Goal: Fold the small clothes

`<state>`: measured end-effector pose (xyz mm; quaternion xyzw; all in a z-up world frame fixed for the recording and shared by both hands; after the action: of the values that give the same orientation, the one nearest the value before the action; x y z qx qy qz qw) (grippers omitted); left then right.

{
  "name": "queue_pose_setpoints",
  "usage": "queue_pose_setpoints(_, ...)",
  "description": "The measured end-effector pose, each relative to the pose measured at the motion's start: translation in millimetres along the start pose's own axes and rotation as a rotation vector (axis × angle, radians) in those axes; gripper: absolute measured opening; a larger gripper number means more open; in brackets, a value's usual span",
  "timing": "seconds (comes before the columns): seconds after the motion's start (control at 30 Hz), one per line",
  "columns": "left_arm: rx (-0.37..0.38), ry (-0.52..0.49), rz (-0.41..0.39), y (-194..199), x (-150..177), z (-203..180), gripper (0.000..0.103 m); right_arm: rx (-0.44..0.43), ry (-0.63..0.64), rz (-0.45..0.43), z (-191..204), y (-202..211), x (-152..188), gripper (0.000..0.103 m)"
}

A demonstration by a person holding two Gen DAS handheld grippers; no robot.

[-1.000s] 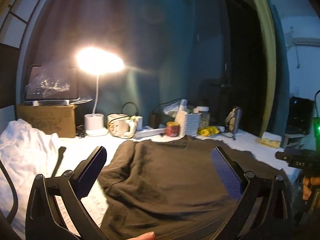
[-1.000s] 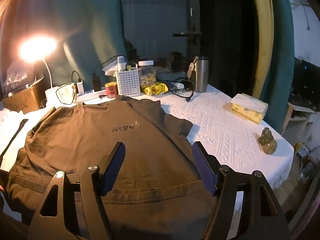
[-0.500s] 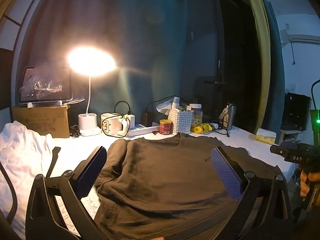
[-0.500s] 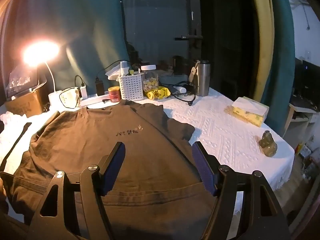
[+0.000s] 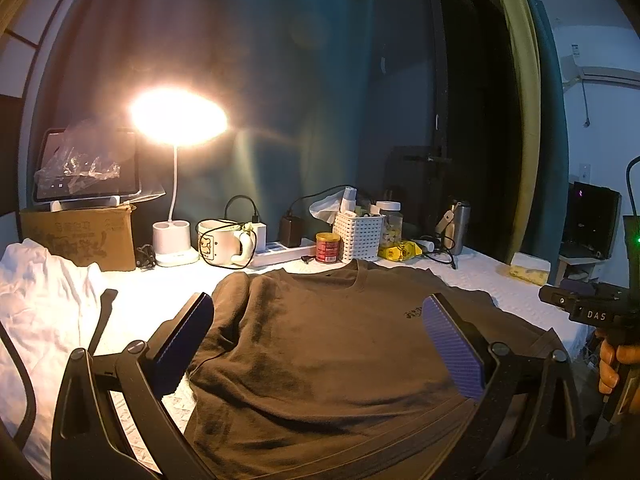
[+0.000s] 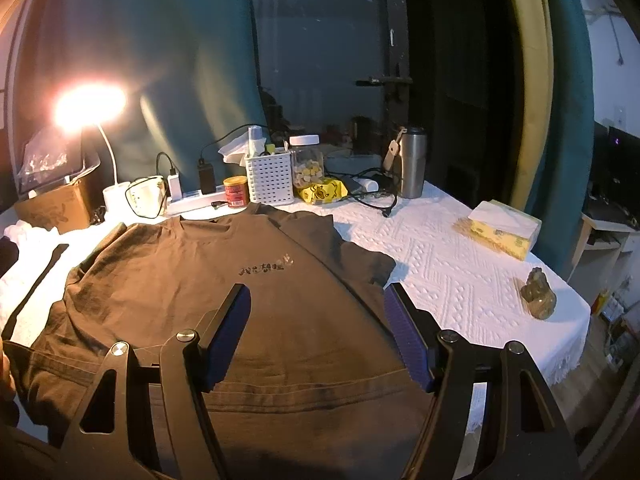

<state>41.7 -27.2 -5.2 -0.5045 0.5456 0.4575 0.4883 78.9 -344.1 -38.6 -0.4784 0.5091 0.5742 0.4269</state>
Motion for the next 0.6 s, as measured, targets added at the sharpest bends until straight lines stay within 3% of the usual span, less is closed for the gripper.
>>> queue_pose_setpoints(0.6, 0.006, 0.018, 0.008, 1.4, 0.7, 1.6, 0.103, -0.002, 0.002, -0.002, 1.1, 0.9, 2.6, 0.073)
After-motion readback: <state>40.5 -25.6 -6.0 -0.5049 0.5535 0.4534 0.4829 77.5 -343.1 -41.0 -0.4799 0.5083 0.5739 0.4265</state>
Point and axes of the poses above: each gripper's, at about its wrist camera, not at the fingertips, and y roughly against the way its jaws point, z to its left, x to its underside, the point moved 4 cm from there along -y, roughly the way its jaws point, and after that the axes turned 13 degrees about -z, right-handed, at the moved point
